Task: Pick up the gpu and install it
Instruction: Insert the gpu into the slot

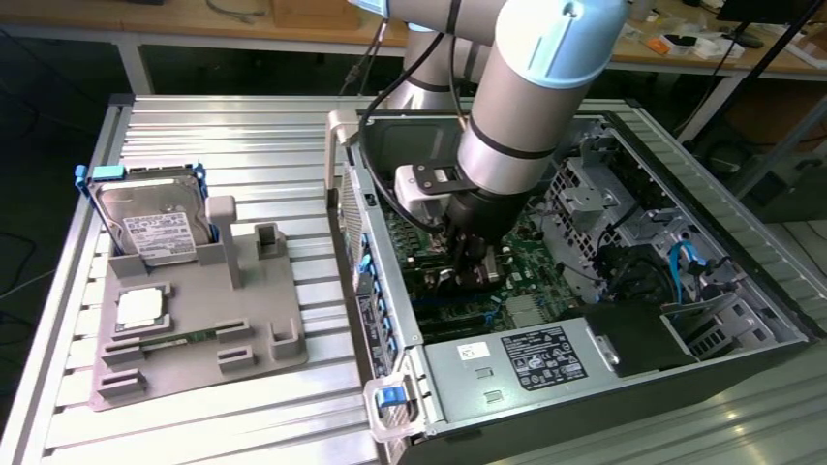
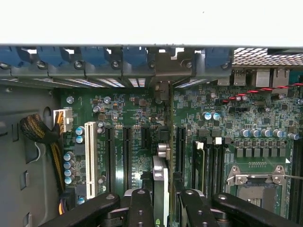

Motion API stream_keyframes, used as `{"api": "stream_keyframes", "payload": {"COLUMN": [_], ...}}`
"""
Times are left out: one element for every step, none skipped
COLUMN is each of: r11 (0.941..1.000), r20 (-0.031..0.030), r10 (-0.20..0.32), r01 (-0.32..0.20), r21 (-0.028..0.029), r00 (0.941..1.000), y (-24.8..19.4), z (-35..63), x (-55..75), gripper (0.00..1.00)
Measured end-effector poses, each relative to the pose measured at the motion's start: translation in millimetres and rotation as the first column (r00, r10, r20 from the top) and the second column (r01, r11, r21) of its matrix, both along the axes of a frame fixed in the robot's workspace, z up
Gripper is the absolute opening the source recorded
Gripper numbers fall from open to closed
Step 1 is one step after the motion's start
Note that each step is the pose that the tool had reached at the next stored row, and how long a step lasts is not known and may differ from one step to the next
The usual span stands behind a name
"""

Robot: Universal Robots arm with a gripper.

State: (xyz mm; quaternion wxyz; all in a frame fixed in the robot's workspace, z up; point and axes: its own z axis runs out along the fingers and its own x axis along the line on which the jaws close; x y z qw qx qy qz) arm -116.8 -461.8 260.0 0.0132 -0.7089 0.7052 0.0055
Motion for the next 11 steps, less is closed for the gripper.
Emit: {"api": "stream_keyframes", "payload": {"r11": [1.0000,1.0000,1.0000,1.0000,1.0000,1.0000,1.0000,1.0000,1.0000,1.0000,1.0000], "r20": [0.0000,0.0000,0.0000,0.0000,0.0000,0.0000,0.0001,0.0000,0.0000,-0.0001,0.0000], "r10": [0.000,0.000,0.000,0.000,0.000,0.000,0.000,0.000,0.000,0.000,0.000], "r01": [0.000,0.000,0.000,0.000,0.000,0.000,0.000,0.000,0.000,0.000,0.000], "r21": [0.0000,0.0000,0.0000,-0.0001,-0.0001,0.0000,0.0000,0.0000,-0.0001,0.0000,0.0000], "r00": [1.0000,1.0000,1.0000,1.0000,1.0000,1.0000,1.0000,1.0000,1.0000,1.0000,1.0000], "y": [0.0,0.0,0.0,0.0,0.0,0.0,0.0,0.0,0.0,0.0,0.0], "z": [-0.1,-0.3,-0.4,-0.4,-0.5,-0.7,-0.8,-1.0,-1.1,-1.4,-1.5], "x": [0.0,-0.1,-0.1,-0.1,-0.1,-0.1,-0.1,-0.2,-0.2,-0.3,-0.3], "gripper": [0.27,0.27,0.27,0.27,0.27,0.27,0.27,0.27,0.27,0.27,0.27]}}
